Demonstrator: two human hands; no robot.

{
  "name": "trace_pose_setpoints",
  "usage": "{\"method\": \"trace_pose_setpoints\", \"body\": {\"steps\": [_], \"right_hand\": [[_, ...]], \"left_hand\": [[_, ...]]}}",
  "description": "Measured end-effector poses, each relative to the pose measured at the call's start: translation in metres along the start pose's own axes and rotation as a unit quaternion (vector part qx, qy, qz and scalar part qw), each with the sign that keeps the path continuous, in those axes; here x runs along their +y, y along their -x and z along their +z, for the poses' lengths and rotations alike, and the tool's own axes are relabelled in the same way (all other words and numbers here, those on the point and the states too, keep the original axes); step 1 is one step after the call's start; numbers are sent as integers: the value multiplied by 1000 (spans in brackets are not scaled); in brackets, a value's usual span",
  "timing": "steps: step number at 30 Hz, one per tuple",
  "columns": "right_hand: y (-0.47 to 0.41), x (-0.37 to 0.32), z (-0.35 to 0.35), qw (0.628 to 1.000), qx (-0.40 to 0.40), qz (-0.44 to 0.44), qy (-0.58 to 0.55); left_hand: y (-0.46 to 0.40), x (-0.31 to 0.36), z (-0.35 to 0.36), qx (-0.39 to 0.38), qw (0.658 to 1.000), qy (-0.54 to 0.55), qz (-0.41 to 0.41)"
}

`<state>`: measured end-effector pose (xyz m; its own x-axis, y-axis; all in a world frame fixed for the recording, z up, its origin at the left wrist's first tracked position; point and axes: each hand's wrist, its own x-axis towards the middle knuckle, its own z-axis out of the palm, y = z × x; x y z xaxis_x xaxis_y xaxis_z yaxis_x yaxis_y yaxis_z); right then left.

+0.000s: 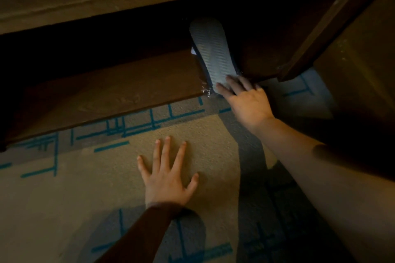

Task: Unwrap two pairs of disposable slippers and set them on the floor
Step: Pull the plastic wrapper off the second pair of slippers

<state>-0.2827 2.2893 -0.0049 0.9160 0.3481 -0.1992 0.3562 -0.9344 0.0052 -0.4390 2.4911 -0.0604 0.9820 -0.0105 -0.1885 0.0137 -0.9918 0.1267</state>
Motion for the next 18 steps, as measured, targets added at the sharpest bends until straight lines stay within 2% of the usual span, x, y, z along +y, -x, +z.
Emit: {"method": "trace_pose_setpoints", "body": {"steps": [6,14,18], "right_hand": [[33,-5,2,999,6,-30,17],[142,-46,36,995,-48,21,-84],[203,-64,39,991,-89,40,-94]], "left_hand": [[1,-1,-2,6,1000,29,5],[5,-1,-5,-20,999,32,0],[38,11,-6,-52,994,91,-15]]}}
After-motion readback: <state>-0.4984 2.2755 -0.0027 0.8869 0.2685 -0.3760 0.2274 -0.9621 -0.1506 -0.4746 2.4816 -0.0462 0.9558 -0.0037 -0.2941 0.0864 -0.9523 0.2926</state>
